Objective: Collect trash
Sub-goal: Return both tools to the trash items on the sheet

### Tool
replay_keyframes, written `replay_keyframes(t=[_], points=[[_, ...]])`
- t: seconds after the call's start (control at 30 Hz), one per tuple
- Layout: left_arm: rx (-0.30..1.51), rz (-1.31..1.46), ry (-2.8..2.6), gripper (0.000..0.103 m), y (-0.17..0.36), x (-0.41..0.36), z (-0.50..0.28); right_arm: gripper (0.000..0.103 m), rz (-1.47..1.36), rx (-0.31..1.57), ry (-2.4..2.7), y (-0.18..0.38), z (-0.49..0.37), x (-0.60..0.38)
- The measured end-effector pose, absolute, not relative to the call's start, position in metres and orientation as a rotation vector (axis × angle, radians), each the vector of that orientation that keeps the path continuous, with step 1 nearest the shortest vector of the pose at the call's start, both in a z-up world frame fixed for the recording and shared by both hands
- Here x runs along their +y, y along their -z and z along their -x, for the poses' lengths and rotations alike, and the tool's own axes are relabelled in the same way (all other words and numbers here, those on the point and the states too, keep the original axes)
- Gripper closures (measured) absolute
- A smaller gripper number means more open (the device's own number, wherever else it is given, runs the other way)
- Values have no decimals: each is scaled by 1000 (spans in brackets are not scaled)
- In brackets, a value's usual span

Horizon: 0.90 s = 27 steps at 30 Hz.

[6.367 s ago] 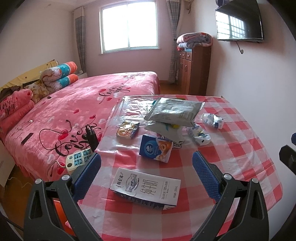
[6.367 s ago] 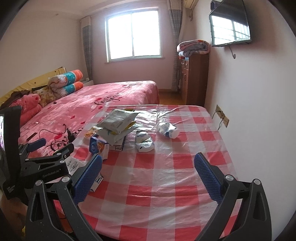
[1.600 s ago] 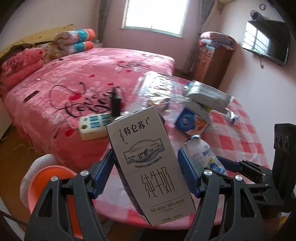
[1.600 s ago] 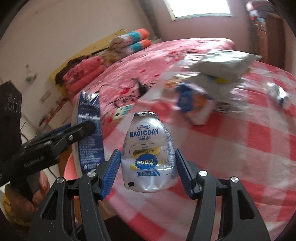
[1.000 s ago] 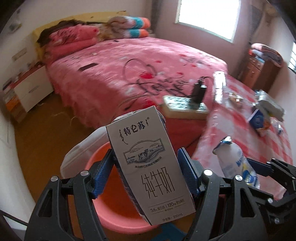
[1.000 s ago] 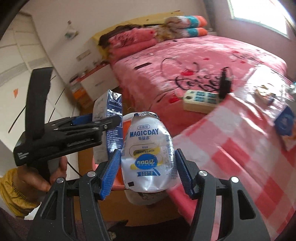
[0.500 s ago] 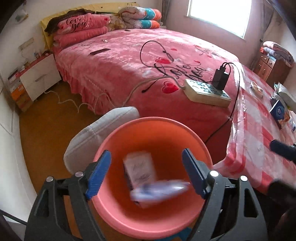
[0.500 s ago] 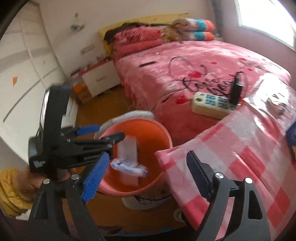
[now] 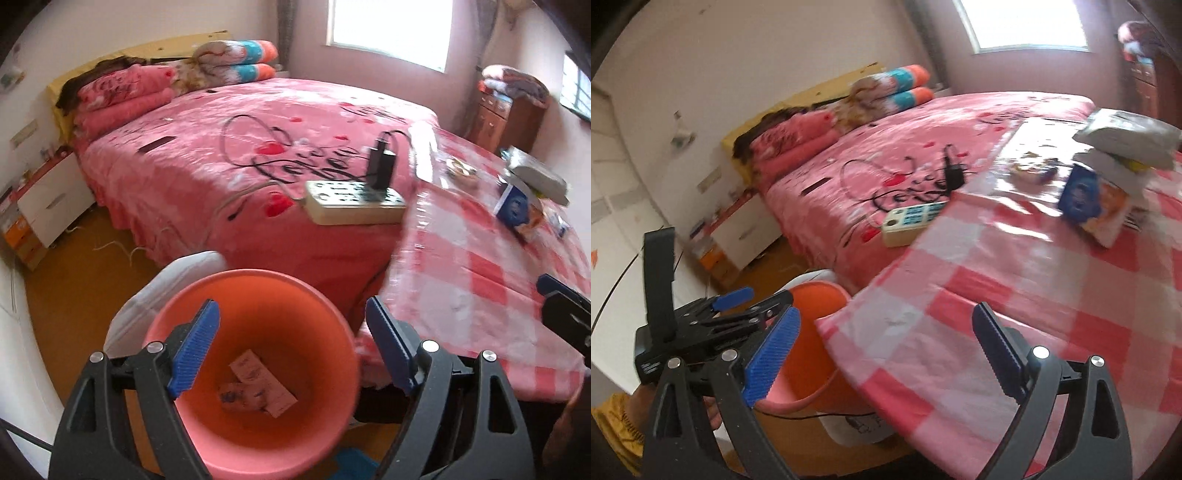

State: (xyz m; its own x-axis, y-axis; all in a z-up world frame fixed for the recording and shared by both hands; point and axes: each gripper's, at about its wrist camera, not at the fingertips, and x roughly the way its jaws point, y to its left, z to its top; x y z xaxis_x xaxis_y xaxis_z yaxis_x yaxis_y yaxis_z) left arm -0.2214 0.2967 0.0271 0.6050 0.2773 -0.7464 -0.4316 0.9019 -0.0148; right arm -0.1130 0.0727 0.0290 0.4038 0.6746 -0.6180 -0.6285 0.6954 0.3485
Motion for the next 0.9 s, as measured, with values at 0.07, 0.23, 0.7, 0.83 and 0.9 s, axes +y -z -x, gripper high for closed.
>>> replay_keyframes(t=[0.07, 0.23, 0.7, 0.83, 0.9], points=[[831, 173, -397, 21, -30, 285, 217, 10, -99, 810, -792, -28, 108, 60], [849, 134, -344, 21, -36, 260, 204, 9, -155, 790, -751, -28, 103, 34], [847, 55, -213, 21, -50, 204, 179, 9, -241, 767, -686, -27, 95, -10], [854, 46, -192, 21, -53, 193, 172, 9, -248, 757, -674, -29, 95, -19], [860, 42, -185, 21, -53, 188, 169, 9, -256, 757, -666, -29, 94, -24]])
